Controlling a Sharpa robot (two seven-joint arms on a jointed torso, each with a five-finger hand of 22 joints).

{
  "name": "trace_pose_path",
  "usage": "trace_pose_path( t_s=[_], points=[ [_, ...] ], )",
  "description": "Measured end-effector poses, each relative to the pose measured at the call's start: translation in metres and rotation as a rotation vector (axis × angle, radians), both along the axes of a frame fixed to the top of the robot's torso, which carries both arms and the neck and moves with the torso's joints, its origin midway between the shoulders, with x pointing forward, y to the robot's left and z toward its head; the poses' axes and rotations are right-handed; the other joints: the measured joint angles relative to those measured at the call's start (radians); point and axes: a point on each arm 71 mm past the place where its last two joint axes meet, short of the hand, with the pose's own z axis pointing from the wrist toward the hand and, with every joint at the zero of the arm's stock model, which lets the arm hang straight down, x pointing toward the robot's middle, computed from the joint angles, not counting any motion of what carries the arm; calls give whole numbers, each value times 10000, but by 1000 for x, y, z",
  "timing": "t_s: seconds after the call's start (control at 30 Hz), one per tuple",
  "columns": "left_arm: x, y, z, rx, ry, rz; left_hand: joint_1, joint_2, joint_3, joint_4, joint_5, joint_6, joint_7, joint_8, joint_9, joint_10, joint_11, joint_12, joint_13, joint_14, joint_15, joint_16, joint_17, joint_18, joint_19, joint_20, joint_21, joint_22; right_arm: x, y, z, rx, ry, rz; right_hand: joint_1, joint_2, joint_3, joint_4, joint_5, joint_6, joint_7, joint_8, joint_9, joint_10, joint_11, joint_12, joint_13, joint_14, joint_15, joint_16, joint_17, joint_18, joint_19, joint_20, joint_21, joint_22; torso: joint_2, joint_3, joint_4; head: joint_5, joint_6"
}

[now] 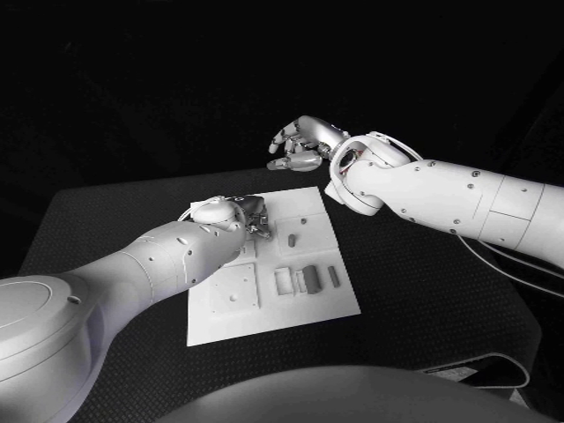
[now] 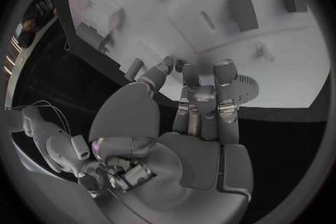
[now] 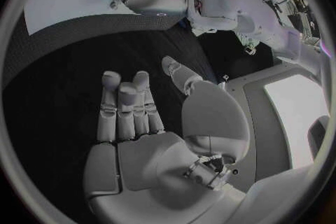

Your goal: Assemble the parts on the task board

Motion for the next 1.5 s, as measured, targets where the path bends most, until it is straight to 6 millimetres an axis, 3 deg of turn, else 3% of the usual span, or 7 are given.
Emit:
trace_pose_path(
  t_s=[0.13, 0.37, 0.97, 1.23, 1.5],
  points=[
    [0, -1, 0, 63, 32, -34, 483, 254, 341, -183, 0, 61, -44, 40, 17, 31, -2, 43, -53, 21, -19, 0, 30, 0, 1, 0, 77, 0, 0, 0, 0, -2, 0, -4, 0, 0, 0, 0, 0, 0, -1, 0, 0, 0, 0, 0, 0, 0, 0, 0, 0, 1, 0, 0, 0, 0, 0, -5, 0, 1, 0],
    [0, -1, 0, 154, 62, -97, 1054, 471, 1125, -276, -39, 116, -96, 68, 71, 47, -18, 106, -178, 38, -36, 0, 63, 0, 1, 0, 122, 0, 0, 0, 0, -3, 0, -7, 0, 0, 0, 0, 0, -1, -1, 0, 0, 0, 0, 0, 1, 0, 0, 0, 0, 0, -1, 1, 0, 0, 2, -5, 0, -5, 0],
    [0, 8, -1, -483, 180, 43, 1234, 472, 1548, -153, -19, 242, -221, 220, 104, 118, -88, 192, -305, 61, -58, 0, 109, 0, 86, -19, 236, 0, 1, -3, 0, -30, 2, -70, 0, 0, 0, 0, 0, -18, -18, 0, 1, 0, 0, 0, 2, 0, 0, 0, 0, 0, -2, 2, 0, 0, 4, 2, 34, 32, 0],
    [1, 15, 5, -1740, 546, 460, 1180, 524, 1561, -164, -20, 278, -257, 221, 176, 153, -123, 229, -335, 87, -55, 0, 109, 0, 86, -18, 272, 0, 4, -14, -2, -127, 13, -313, 0, 0, 0, 0, 0, -19, -18, 0, 1, 0, 0, 0, -7, 0, 0, 0, 0, 1, -4, 3, 0, 0, -14, -37, 74, 77, 0],
    [11, 22, 24, -3320, 922, 1197, 1085, 615, 1560, -165, 3, 278, -256, 211, 176, 188, -88, 231, -387, 88, -56, -1, 108, -1, 45, -59, 272, 0, 7, -17, -4, -125, 58, -442, -42, 42, -29, 29, 0, -20, -19, 0, -11, 0, 0, 0, -7, 0, 0, 0, -9, 0, 21, -20, 0, 0, -88, -134, 166, 170, 0]
  ],
)
